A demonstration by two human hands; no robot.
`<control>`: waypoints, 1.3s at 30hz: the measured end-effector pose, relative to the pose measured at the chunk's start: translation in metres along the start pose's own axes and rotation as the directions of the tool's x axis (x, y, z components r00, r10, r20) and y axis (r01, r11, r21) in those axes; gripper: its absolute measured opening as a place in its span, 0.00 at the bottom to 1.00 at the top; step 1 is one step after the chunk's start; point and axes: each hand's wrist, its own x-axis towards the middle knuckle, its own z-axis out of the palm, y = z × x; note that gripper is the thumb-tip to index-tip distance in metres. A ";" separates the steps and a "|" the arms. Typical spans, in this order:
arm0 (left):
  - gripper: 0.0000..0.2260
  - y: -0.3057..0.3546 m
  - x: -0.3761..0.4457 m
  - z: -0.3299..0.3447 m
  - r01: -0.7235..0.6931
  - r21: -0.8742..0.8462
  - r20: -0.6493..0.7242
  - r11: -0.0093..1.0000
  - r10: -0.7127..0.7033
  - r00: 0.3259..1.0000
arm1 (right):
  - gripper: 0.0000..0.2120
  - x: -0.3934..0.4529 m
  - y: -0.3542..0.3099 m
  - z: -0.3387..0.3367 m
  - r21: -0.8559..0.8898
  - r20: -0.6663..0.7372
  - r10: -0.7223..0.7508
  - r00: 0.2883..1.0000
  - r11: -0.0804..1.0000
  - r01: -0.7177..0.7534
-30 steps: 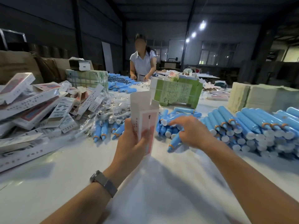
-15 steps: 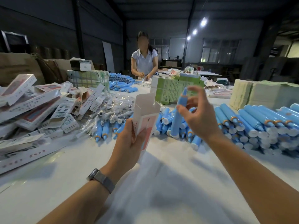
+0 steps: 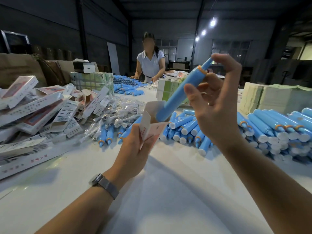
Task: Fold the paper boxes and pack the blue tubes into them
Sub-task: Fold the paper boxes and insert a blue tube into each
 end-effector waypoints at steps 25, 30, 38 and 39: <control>0.09 -0.006 0.001 0.004 0.108 -0.059 -0.189 0.992 -0.118 0.975 | 0.13 -0.053 0.045 0.037 -0.297 0.284 0.116 0.952 0.954 -0.027; 0.12 -0.016 0.011 -0.005 0.161 -0.047 -0.415 0.986 -0.166 0.894 | 0.11 -0.031 0.080 0.085 -0.279 0.152 0.428 0.891 0.883 -0.377; 0.13 -0.028 0.016 -0.015 0.230 -0.086 -0.517 0.969 -0.240 0.822 | 0.19 -0.033 0.124 0.193 -0.756 0.566 0.598 0.567 0.651 0.069; 0.14 -0.029 0.017 -0.016 0.235 -0.093 -0.517 0.967 -0.249 0.819 | 0.18 -0.033 0.128 0.198 -0.762 0.554 0.610 0.566 0.646 0.049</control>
